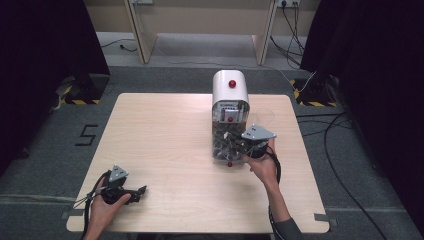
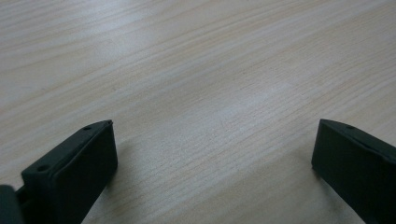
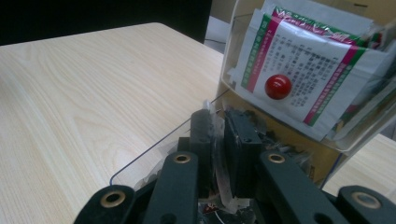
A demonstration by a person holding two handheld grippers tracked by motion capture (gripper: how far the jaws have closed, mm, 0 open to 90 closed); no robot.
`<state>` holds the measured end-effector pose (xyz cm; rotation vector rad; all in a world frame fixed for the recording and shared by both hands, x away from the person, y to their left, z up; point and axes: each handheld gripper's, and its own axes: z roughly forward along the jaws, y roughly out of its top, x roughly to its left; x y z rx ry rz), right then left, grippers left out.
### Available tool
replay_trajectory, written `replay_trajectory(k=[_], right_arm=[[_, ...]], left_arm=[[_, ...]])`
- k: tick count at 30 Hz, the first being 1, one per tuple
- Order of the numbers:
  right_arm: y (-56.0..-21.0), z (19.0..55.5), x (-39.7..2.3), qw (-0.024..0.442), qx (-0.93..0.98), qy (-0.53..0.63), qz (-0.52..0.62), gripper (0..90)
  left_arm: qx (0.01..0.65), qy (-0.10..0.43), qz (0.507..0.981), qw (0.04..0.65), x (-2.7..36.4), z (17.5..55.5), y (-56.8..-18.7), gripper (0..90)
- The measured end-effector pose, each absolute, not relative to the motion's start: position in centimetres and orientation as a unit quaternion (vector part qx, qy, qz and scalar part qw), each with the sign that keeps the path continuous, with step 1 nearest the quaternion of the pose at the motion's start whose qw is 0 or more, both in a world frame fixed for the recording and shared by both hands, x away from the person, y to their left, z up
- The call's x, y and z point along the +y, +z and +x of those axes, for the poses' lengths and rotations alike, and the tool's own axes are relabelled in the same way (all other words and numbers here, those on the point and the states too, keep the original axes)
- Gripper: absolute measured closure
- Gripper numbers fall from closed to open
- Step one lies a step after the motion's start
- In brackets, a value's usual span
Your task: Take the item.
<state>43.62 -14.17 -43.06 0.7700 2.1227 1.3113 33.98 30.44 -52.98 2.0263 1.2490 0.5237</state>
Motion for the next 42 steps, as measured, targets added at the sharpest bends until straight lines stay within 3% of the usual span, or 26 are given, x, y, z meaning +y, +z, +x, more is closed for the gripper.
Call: replay_trajectory(k=[18, 32, 42], right_arm=[[-41.8, 42.8, -16.6, 0.277, 0.767, 0.498, 0.296, 82.7], [-40.2, 42.3, -21.1, 0.313, 0.737, 0.499, 0.331, 82.8], [-39.5, 43.8, -23.6, 0.333, 0.726, 0.482, 0.36, 82.9]], left_arm=[[0.481, 0.202, 0.78, 0.345, 30.4, 34.0, -53.0, 0.0], [0.481, 0.202, 0.78, 0.345, 30.4, 34.0, -53.0, 0.0], [0.481, 0.202, 0.78, 0.345, 30.4, 34.0, -53.0, 0.0]])
